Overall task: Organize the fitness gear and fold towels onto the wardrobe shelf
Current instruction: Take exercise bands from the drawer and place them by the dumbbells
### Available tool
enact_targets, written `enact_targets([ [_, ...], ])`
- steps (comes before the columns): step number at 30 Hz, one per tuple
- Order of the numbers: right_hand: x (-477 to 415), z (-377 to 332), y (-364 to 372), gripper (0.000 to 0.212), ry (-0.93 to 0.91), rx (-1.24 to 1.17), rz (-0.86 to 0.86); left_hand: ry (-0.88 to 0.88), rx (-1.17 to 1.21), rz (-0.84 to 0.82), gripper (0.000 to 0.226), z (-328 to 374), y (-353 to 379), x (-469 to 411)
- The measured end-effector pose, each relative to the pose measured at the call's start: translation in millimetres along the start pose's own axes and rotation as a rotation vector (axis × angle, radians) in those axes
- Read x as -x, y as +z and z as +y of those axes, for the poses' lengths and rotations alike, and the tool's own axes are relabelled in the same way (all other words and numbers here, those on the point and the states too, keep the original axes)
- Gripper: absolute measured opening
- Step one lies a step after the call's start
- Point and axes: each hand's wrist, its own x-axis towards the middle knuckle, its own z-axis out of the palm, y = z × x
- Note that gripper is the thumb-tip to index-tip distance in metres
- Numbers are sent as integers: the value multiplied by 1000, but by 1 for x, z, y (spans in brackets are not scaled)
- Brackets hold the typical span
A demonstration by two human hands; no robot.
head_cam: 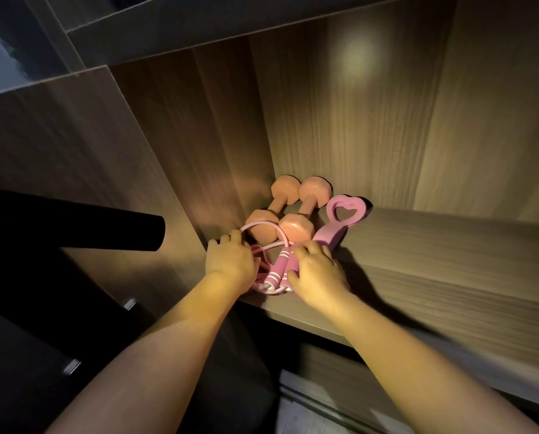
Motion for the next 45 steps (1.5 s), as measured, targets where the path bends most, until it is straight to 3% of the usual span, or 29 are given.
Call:
enact_targets([
  [10, 11, 2, 22, 39, -138, -39, 9, -10, -187, 3, 47, 5, 6, -2],
  [20, 36, 14, -17, 52, -77, 87, -69, 20, 146, 164, 47, 5, -15, 38],
  [28, 158, 8, -65, 48, 87, 166, 9, 172, 399, 375, 52, 29, -45, 157],
  [38, 306, 3, -79, 52, 168, 308, 91, 256, 500, 283, 49, 60, -30, 294],
  [45, 340, -15, -111, 54, 165, 278, 188, 268, 600, 395, 50, 51, -55, 317],
])
